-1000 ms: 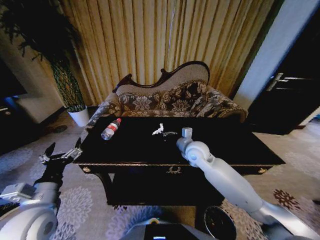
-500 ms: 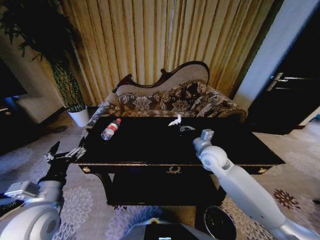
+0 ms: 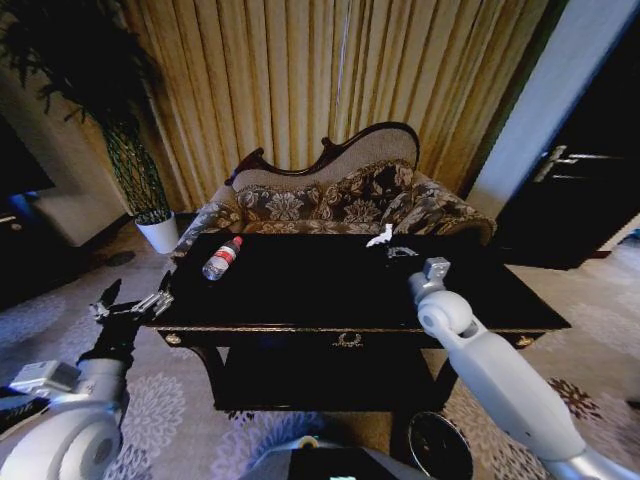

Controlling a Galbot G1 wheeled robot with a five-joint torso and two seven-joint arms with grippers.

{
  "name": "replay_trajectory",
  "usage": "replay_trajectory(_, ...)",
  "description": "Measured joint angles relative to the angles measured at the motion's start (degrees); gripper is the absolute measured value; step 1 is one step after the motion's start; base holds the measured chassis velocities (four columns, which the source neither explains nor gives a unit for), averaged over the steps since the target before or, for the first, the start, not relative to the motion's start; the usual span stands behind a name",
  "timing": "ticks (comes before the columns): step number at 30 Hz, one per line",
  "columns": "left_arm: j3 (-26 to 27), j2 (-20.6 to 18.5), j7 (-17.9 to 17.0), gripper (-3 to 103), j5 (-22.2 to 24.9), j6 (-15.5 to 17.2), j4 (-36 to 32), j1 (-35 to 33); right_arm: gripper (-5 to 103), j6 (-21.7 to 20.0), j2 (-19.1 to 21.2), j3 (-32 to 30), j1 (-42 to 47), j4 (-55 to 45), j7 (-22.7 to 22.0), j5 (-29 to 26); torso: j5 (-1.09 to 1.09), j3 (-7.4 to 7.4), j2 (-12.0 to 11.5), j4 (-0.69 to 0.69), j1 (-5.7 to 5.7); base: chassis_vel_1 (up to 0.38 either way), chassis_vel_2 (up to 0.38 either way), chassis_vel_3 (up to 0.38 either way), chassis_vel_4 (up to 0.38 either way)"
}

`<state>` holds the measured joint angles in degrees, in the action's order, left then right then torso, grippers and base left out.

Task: Move to the front of the table and place the trash on the table into the trash bin.

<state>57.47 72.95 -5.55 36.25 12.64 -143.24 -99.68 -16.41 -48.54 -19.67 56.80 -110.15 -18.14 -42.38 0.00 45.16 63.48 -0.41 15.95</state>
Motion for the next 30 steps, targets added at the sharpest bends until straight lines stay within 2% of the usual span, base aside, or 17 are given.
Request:
replay_trajectory(14,-1.6,-1.0,0.3,100,0.0,-0.1,0.0,0.8,0,0.7,4.2,-12.3,10.2,0.0,3.9,-2.1,-0.01,0.00,0.0,-0.02,0.00,0.000,0.000,0.000,0.000)
replay_trajectory(19,-1.5,-1.6,0.4,100,0.4,-0.2,0.0,0.6,0,0.8,3.5,-16.3,13.3,-3.3,4.2,-3.3,0.00,0.00,0.0,0.00,0.00,0.000,0.000,0.000,0.000)
replay_trajectory(30,-0.5,-2.7,0.4,100,1.6,-0.3,0.0,0.4,0,1.1,2.6,-18.8,14.8,-6.2,4.1,-4.8,-0.01,0.01,0.0,-0.01,0.01,0.019,-0.020,-0.014,0.014)
